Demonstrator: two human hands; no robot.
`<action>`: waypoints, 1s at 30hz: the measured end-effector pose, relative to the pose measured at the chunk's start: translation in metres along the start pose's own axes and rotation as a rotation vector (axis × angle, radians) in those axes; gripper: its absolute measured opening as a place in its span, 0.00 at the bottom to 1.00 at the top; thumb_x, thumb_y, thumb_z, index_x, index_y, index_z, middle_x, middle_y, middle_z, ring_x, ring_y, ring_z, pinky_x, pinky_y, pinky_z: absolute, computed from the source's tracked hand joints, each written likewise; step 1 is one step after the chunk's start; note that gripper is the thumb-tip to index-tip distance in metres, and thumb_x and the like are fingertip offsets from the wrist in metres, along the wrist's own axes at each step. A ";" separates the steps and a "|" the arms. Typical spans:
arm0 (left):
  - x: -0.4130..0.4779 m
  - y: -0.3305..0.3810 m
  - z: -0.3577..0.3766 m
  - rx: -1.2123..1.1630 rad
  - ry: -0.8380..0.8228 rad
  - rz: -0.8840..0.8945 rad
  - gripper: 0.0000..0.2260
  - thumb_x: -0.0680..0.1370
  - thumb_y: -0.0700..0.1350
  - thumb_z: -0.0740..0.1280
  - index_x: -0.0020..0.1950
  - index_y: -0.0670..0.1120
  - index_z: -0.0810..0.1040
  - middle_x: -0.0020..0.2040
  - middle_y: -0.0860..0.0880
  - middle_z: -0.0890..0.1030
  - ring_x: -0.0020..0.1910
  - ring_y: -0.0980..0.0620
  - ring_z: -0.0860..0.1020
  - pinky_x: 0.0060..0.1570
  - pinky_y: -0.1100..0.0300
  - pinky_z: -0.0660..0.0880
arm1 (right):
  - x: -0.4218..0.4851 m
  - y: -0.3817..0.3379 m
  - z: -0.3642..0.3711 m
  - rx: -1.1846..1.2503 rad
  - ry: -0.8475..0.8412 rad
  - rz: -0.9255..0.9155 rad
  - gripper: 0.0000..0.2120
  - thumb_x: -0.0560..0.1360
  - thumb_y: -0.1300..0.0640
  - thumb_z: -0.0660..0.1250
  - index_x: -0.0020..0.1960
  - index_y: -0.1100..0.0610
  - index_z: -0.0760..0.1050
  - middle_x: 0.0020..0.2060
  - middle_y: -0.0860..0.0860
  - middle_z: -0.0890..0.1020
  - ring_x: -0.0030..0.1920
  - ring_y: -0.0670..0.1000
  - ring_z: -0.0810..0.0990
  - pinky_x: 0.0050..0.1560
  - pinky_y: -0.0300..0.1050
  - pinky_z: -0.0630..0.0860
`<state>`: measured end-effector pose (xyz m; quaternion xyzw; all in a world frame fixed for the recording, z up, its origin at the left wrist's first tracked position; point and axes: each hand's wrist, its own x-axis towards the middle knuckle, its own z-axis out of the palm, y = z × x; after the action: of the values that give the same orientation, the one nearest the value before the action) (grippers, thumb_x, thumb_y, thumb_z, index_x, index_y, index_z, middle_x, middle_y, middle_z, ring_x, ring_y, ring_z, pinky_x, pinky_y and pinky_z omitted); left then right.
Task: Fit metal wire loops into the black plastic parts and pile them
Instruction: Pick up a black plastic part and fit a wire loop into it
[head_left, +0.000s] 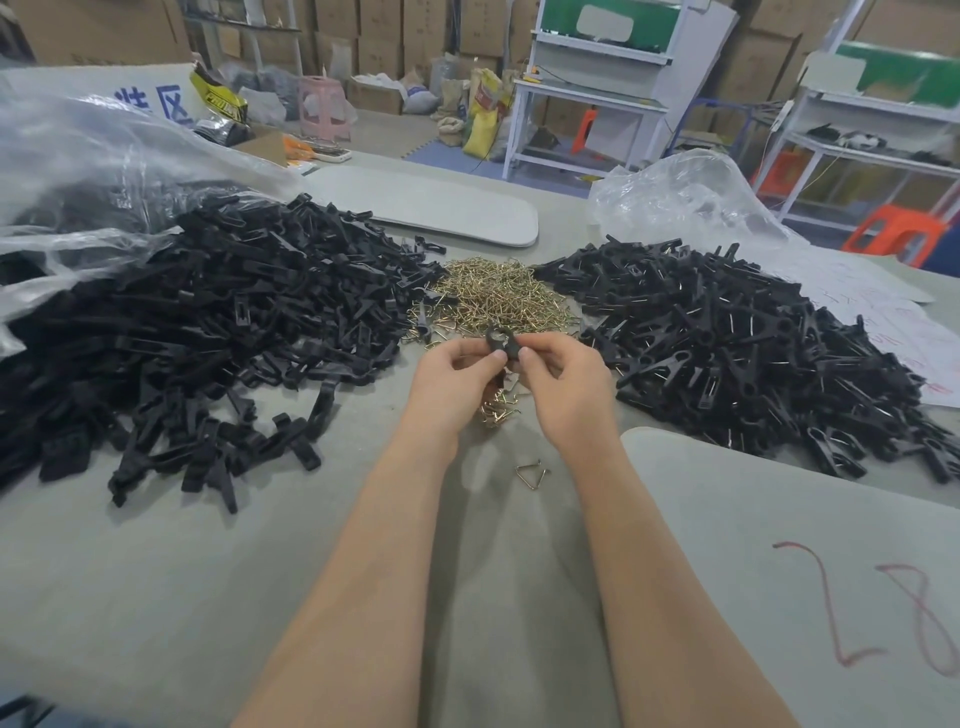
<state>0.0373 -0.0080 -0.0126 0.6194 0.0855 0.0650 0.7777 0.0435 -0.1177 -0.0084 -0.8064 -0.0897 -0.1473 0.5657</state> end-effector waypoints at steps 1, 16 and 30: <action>0.000 0.000 0.000 0.000 -0.001 -0.001 0.06 0.76 0.36 0.68 0.43 0.46 0.78 0.34 0.52 0.79 0.28 0.64 0.77 0.33 0.70 0.74 | 0.000 0.000 0.000 0.033 0.000 0.017 0.08 0.77 0.66 0.63 0.50 0.57 0.78 0.45 0.54 0.82 0.49 0.54 0.82 0.56 0.52 0.78; -0.002 0.000 -0.001 0.036 -0.061 0.025 0.06 0.76 0.36 0.69 0.44 0.47 0.80 0.33 0.55 0.82 0.34 0.60 0.80 0.40 0.66 0.77 | 0.000 -0.006 -0.008 0.043 -0.023 0.058 0.08 0.76 0.64 0.66 0.46 0.52 0.77 0.41 0.50 0.82 0.47 0.53 0.82 0.54 0.46 0.78; -0.006 0.012 -0.006 -0.289 -0.146 -0.016 0.01 0.75 0.41 0.69 0.44 0.46 0.80 0.36 0.53 0.82 0.35 0.58 0.79 0.39 0.68 0.76 | 0.001 -0.019 -0.015 0.619 -0.115 0.426 0.02 0.76 0.64 0.66 0.47 0.61 0.73 0.35 0.54 0.83 0.33 0.47 0.82 0.40 0.37 0.80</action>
<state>0.0303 -0.0006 -0.0021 0.5036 0.0236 0.0253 0.8632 0.0368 -0.1255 0.0132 -0.6048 0.0079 0.0532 0.7946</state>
